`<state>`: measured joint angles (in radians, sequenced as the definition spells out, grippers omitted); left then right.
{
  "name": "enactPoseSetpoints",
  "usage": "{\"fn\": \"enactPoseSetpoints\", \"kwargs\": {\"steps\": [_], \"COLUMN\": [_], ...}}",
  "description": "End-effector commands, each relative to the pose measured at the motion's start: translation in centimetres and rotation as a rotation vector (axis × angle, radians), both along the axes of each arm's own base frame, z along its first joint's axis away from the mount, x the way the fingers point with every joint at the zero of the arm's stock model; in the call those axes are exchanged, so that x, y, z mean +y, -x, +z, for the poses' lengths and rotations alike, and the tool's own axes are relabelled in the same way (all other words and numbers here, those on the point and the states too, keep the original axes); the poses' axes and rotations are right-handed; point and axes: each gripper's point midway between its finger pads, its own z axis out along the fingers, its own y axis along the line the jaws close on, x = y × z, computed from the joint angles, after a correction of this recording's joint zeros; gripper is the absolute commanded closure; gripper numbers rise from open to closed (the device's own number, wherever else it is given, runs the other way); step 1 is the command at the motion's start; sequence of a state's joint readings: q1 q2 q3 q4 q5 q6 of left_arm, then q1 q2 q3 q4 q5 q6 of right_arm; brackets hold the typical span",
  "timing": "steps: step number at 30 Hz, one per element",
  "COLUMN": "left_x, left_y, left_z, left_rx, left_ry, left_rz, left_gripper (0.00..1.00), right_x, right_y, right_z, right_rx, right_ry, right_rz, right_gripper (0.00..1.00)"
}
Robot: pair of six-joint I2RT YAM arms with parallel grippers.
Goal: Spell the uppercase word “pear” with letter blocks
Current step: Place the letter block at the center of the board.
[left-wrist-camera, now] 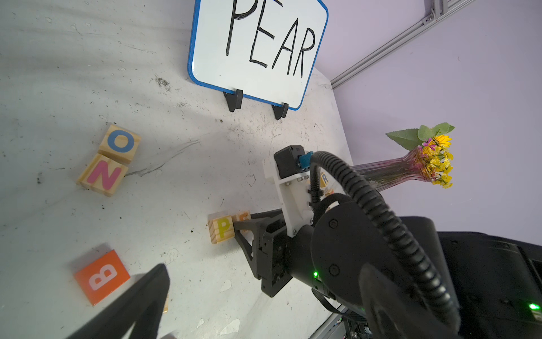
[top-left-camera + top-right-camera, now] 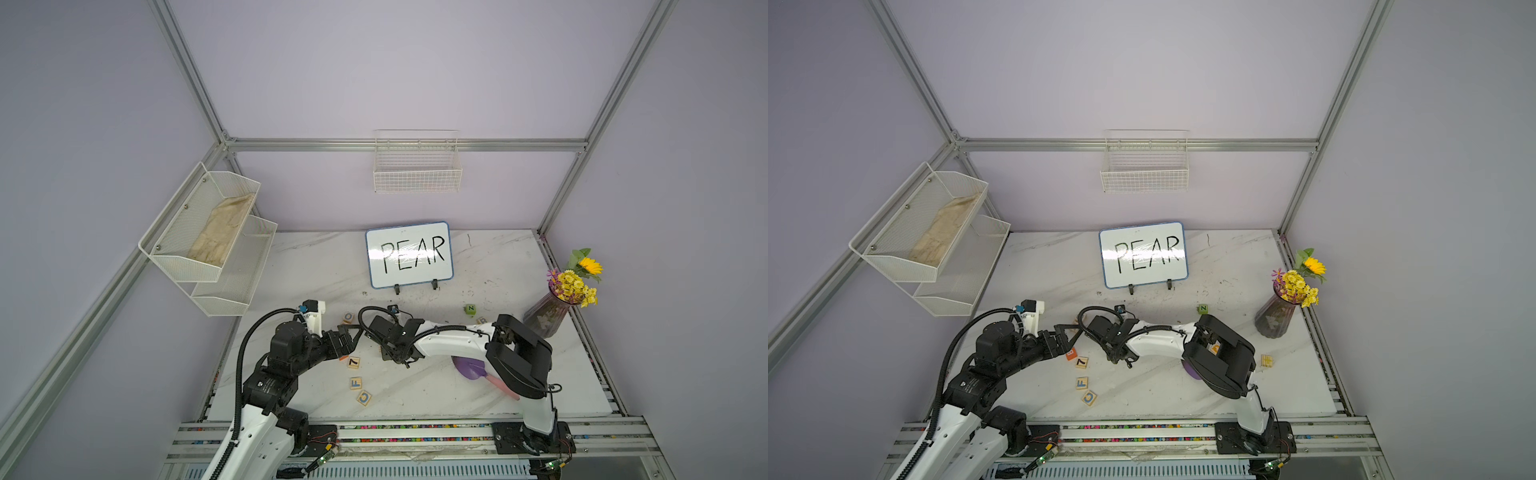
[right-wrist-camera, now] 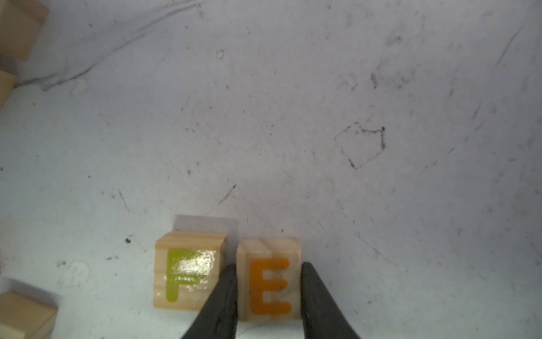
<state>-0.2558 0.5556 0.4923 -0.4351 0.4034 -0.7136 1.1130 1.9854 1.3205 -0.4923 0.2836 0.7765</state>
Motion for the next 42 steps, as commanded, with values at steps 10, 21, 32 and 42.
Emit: {"fn": "enactPoseSetpoints", "kwargs": {"steps": [10,21,32,42], "left_x": [0.1,0.2,0.2,0.2], "left_y": [0.0,0.0,-0.1,-0.1], "left_z": [-0.6,-0.6,-0.8,-0.8], "left_rx": [-0.013,-0.015,-0.006,-0.007], "left_ry": [-0.013,-0.016,-0.021,-0.022], "left_rz": [-0.005,0.0,0.003,0.005], "left_gripper": [0.0,0.0,0.0,0.0], "right_x": [-0.5,-0.1,-0.3,-0.5], "right_y": [0.2,0.0,-0.1,-0.3], "right_z": [-0.4,0.7,1.6,3.4], "right_rx": [0.0,-0.023,-0.036,-0.07], "right_ry": [0.044,0.01,0.007,0.011], "right_rz": [-0.017,-0.016,-0.018,-0.015], "right_gripper": [0.59,0.56,0.56,0.56]}}
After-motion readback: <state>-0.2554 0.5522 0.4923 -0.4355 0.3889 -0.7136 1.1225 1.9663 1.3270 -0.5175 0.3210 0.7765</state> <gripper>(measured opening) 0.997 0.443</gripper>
